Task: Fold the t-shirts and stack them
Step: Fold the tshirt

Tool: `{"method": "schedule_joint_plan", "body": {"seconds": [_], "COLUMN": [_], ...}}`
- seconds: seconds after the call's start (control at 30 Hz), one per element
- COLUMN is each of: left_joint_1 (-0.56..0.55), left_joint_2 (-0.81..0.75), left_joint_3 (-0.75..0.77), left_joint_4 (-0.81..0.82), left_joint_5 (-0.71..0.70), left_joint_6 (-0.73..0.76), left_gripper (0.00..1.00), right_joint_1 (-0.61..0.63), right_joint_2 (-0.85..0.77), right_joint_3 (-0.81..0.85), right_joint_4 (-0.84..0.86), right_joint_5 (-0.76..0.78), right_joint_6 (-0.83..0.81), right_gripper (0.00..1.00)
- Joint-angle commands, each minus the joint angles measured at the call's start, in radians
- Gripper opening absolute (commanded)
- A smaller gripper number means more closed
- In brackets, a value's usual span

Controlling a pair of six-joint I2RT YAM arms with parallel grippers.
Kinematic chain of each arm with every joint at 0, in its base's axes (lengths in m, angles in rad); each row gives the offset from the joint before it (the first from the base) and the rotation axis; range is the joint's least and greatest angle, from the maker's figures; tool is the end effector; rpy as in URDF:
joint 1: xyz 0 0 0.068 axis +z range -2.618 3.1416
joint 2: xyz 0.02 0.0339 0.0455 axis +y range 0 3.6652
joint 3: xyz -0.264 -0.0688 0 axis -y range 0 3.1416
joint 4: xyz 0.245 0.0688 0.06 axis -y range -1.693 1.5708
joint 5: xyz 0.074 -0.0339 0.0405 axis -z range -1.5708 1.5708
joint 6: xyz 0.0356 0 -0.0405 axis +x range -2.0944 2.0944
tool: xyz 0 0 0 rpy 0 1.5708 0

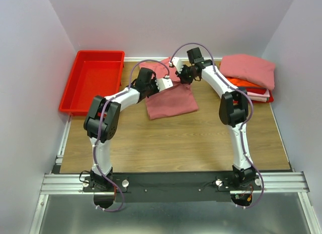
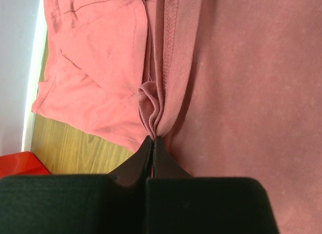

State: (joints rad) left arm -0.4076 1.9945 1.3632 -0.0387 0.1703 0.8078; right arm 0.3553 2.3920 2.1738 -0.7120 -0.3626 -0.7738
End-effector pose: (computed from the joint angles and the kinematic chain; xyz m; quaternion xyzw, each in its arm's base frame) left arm 0.4082 -0.1828 0.1903 0.5426 0.7153 0.0112 0.4403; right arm 0.4921 0.1961 0.2129 -0.5475 0.7583 0.1031 0.3385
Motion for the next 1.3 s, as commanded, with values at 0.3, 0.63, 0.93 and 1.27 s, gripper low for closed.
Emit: {"method": "schedule_joint_plan", "body": {"seconds": [0.3,0.63,0.93,1.27], "left_joint_1": [0.012,0.013,0.013,-0.106], "left_joint_2": [-0.065,-0.482,-0.865,-1.019], "left_joint_3": [0.008,-0.208,-0.519,-0.780], "left_joint_4": [0.209,0.227,0.243,0.200], "left_joint_5": [-0.306,-0.394,-0.175,-0.129], "left_joint_6": [-0.157,-0.376,-0.377,-0.082], "left_gripper": [0.72,0.76,0.76,0.80], "right_joint_1": [-0.013,-0.068,-0.068,-0.068], "right_joint_2": [0.041,-0.341,-0.729,-0.768], "right_joint_3": [0.097,-0.317,-0.870,-1.017], "right_joint_4": [0.127,0.146,0.141,0.143], "right_joint_5": [0.188,-0.150,-0.342,-0.349], "right_joint_6": [0.212,0.257,-0.024,-0.117], "right_gripper": [0.75,0.75,0.96,1.00]}}
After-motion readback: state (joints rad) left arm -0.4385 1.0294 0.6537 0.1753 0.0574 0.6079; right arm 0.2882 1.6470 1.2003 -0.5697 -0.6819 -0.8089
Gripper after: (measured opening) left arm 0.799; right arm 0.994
